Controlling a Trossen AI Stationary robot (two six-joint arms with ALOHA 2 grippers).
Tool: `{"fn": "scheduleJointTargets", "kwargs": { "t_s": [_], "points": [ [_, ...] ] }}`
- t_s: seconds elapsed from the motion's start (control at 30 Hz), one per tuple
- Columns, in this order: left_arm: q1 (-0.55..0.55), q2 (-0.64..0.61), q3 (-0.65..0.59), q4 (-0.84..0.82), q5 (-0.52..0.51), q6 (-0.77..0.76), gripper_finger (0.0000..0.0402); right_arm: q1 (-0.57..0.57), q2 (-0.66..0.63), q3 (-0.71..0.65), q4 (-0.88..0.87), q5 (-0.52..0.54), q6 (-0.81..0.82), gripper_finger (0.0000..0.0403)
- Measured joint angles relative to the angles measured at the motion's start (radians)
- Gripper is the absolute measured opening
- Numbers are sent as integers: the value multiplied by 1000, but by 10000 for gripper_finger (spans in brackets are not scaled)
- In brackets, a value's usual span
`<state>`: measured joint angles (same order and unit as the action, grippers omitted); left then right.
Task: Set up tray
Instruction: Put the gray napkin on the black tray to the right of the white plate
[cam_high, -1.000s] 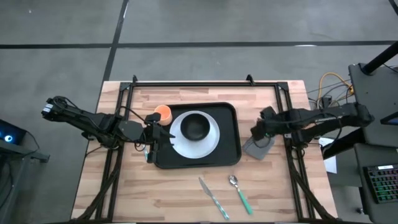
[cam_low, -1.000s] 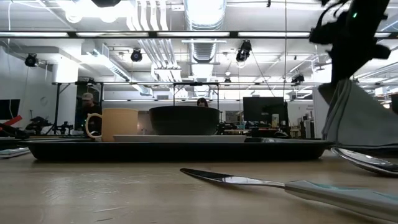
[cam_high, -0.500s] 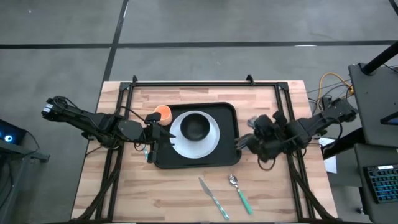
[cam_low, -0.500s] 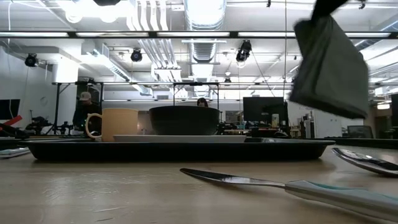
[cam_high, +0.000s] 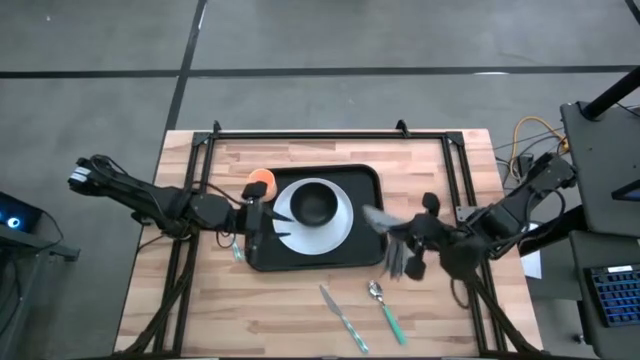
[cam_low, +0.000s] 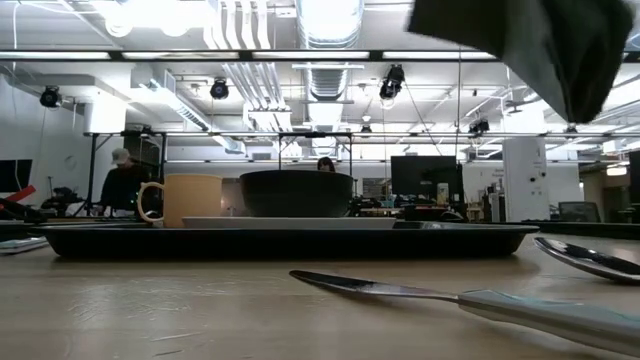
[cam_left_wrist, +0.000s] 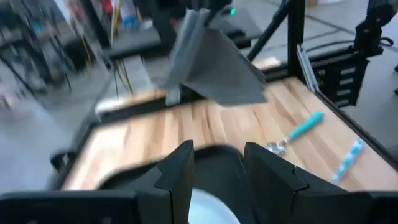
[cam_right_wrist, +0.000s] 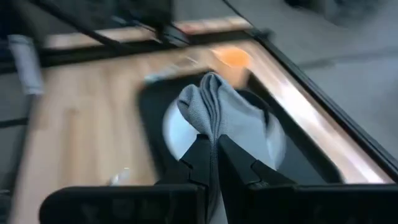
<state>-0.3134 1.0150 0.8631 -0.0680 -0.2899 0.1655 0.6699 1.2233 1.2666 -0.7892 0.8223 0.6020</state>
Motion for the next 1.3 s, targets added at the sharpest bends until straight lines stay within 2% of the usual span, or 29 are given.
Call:
{"fn": "scheduleJointTargets", "kwargs": {
  "t_s": [0.17,0.33,0.43,0.67,0.83,1.0,1.07,1.3],
  "points": [
    [0,13,-74,199,3,118,123,39,-69,-78,287,-56,-244,8],
    [1,14,-164,378,48,258,123,41,-119,-175,473,-116,-369,8],
    [6,22,-183,454,80,303,123,27,-140,-227,572,-188,-443,8],
    [46,122,-92,439,90,325,123,12,-158,-328,800,-265,-591,8],
    [81,219,22,302,91,327,123,-12,-159,-357,830,-274,-605,8],
    [79,312,119,280,136,334,123,-40,-154,-359,834,-298,-614,8],
    [80,339,147,265,136,338,123,-50,-154,-360,833,-331,-612,8],
    [101,405,220,267,136,353,123,-56,-154,-362,833,-334,-617,8]
  ]
}}
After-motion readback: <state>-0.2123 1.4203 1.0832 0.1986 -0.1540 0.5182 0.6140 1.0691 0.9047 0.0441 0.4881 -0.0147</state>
